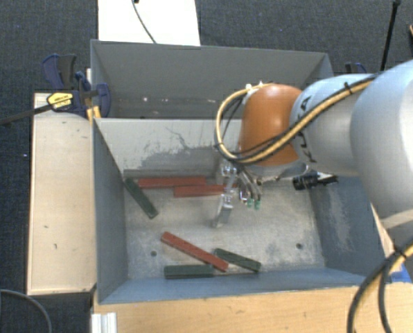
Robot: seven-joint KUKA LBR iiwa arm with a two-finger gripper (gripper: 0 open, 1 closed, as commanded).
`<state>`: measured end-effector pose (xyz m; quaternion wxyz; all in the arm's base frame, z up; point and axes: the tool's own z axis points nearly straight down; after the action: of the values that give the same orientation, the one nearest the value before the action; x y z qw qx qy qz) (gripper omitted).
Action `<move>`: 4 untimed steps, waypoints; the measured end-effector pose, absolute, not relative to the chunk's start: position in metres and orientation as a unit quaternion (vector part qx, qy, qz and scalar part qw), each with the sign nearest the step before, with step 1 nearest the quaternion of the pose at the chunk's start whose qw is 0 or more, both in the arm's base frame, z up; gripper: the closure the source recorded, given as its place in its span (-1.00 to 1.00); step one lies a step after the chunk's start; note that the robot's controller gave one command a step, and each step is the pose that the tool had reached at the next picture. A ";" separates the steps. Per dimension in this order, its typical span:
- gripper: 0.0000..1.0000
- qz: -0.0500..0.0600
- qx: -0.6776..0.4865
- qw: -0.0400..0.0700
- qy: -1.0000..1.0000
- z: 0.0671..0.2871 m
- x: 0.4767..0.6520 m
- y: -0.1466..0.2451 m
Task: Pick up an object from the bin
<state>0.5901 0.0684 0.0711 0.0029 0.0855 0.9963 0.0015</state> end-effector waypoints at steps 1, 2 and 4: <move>1.00 0.001 0.089 0.004 0.996 0.073 0.591 0.065; 1.00 0.001 0.087 0.005 0.996 0.134 0.594 0.050; -1.00 0.000 0.098 -0.002 0.995 0.067 0.591 0.043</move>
Offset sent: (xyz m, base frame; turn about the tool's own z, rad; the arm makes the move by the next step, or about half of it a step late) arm 0.0000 0.0000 0.0000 0.0000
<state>0.5909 0.0435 0.0668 -0.0015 0.0977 0.9952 0.0001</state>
